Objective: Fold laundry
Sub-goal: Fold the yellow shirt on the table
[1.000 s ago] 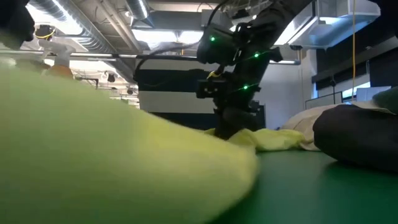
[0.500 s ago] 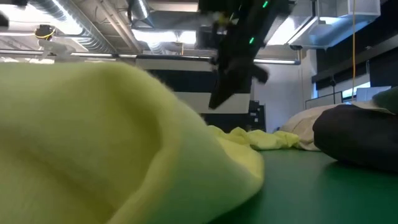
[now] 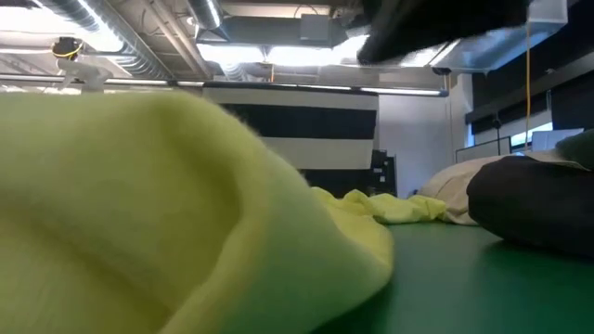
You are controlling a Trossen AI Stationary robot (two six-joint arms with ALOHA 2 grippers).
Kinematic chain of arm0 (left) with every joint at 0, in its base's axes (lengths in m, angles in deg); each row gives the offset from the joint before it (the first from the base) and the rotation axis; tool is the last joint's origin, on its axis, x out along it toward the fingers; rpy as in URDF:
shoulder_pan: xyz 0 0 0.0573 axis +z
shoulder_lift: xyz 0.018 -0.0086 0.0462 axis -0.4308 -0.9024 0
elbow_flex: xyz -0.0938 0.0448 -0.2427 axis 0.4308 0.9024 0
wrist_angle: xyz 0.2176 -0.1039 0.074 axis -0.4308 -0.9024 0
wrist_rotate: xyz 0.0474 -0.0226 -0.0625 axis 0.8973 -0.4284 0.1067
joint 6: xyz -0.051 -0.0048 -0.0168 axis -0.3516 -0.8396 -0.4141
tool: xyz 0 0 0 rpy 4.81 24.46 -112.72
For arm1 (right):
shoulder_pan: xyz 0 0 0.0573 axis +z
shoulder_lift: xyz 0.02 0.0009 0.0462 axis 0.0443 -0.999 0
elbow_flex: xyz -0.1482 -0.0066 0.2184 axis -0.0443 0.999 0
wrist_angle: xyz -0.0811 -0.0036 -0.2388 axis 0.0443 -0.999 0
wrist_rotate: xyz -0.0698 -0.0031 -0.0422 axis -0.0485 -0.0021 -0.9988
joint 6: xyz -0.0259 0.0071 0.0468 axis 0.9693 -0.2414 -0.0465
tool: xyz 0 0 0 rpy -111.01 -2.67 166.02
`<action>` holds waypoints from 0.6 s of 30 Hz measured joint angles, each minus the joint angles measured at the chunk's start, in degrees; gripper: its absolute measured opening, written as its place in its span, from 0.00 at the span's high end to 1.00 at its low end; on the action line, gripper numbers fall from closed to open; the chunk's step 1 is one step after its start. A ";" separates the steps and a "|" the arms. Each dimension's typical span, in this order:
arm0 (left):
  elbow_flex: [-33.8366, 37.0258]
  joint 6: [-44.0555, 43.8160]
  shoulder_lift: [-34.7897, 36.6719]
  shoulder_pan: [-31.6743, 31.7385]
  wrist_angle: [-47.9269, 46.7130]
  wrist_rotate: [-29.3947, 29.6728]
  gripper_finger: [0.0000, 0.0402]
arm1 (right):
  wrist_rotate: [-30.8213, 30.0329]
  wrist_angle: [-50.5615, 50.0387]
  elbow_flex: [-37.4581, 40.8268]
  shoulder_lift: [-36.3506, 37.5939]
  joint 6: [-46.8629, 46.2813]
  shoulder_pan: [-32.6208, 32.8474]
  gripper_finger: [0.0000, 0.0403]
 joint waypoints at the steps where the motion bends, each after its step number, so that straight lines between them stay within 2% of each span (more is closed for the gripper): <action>1: 0.00 0.16 -0.83 -0.02 0.62 0.08 0.76 | 0.00 3.01 0.73 0.00 0.05 0.95 0.99; 7: 0.04 7.04 -4.95 1.37 8.27 -0.20 0.76 | 0.14 9.74 1.60 -1.42 1.39 4.72 0.90; 12: 0.04 16.08 -7.55 3.55 18.35 0.13 0.76 | 0.47 12.52 1.60 -4.75 1.35 6.42 0.72; 18: 0.04 25.19 -10.54 5.87 24.95 -0.62 0.76 | -2.14 14.08 1.60 -6.34 1.39 7.58 0.52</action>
